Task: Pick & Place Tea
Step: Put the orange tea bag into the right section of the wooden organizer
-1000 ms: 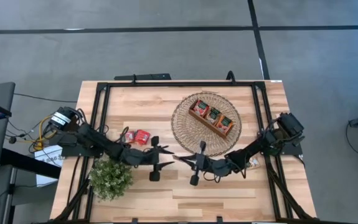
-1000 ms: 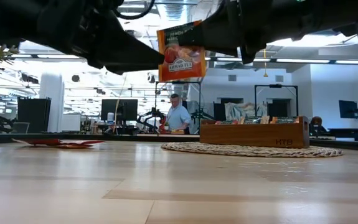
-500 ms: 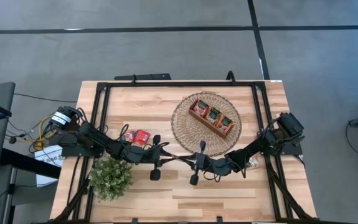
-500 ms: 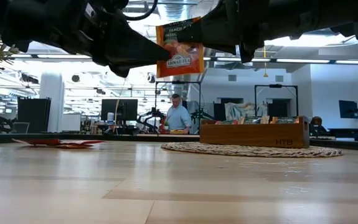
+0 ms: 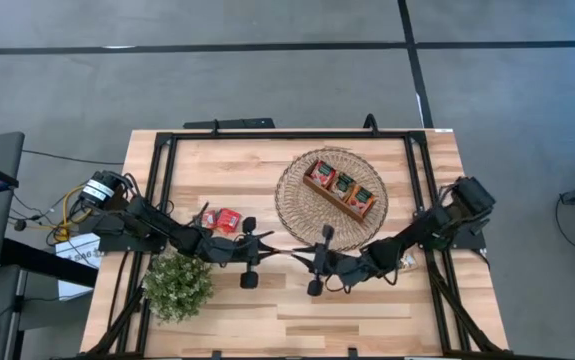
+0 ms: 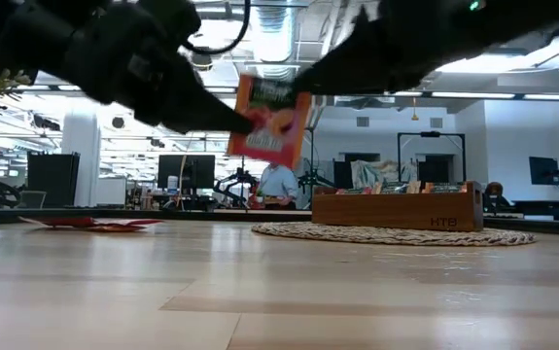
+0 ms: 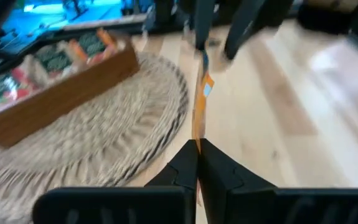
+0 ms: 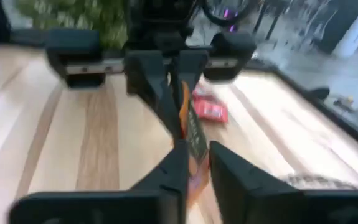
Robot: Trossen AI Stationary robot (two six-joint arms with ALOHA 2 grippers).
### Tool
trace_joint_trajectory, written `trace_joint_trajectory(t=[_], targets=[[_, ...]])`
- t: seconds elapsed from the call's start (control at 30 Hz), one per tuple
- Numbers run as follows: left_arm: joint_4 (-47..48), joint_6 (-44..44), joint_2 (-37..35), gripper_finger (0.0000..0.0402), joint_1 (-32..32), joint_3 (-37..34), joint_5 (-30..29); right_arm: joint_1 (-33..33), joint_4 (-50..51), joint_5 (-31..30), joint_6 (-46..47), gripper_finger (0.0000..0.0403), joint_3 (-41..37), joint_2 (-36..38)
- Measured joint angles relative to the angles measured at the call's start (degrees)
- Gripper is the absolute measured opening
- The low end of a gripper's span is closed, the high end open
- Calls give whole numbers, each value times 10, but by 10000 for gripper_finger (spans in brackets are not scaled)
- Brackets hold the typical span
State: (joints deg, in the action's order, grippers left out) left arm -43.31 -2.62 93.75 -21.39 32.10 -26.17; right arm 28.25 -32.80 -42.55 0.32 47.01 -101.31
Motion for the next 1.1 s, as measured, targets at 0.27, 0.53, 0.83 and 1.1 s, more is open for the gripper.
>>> trace_joint_trajectory(t=[0.27, 0.53, 0.83, 1.1], targets=[[91, -6, 0, 0, 0, 29, -7, -21, 207, 66, 87, 177, 59, 47], [100, -9, 0, 0, 0, 34, -6, -39, 202, 96, 55, 162, 106, -28], [102, -11, 0, 0, 0, 34, -5, -36, 219, 95, 58, 9, 114, -29], [102, -11, 0, 47, 0, 34, -23, -28, 378, 31, 171, 3, 115, 23]])
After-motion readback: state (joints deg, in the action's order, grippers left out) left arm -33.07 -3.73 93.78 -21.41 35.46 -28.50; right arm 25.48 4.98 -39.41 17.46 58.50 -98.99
